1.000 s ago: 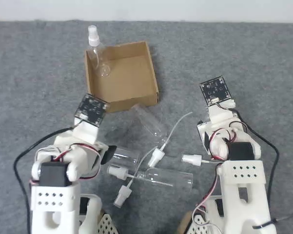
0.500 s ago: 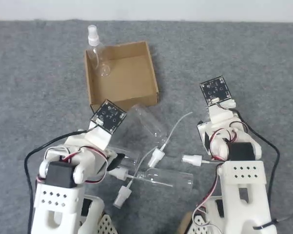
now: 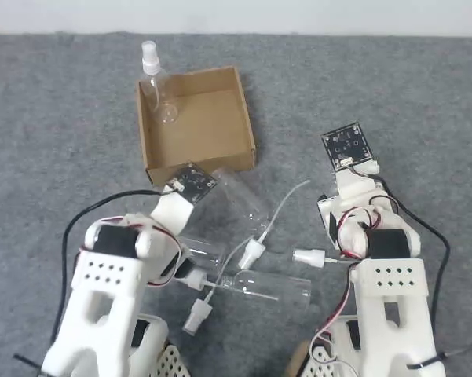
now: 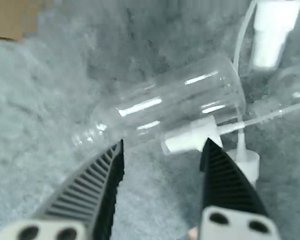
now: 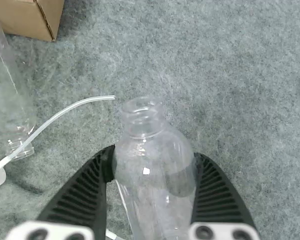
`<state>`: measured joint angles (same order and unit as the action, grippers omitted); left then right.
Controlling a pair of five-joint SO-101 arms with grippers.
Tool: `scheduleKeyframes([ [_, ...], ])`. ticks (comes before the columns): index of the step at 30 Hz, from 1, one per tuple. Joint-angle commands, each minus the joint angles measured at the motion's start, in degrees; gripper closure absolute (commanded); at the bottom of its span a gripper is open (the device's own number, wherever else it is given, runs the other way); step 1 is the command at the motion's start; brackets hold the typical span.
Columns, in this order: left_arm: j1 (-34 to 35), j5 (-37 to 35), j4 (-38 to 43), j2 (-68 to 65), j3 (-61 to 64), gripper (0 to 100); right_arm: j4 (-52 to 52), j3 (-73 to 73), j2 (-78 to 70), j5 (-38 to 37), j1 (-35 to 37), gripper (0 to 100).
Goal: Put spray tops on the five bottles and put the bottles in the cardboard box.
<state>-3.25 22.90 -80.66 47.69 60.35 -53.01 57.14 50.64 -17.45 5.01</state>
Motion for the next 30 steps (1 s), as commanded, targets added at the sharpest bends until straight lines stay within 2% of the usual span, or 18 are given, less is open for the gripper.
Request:
scheduleKeyframes([
  [1, -0.4, 0.5, 1.4, -1.2, -2.9, 77, 1.4, -1.1, 1.5, 0.4, -0.7, 92.3],
  [11, -0.4, -1.0, 6.1, -1.8, 3.5, 77, 1.4, -1.1, 1.5, 0.1, -0.7, 92.3],
  [21, -1.7, -2.5, 10.3, -1.8, 8.4, 72, 1.4, -1.1, 1.5, 0.1, -0.7, 92.3],
  [30, -2.3, -1.1, 10.8, -1.8, 8.9, 72, 1.4, -1.1, 1.5, 0.1, -0.7, 92.3],
])
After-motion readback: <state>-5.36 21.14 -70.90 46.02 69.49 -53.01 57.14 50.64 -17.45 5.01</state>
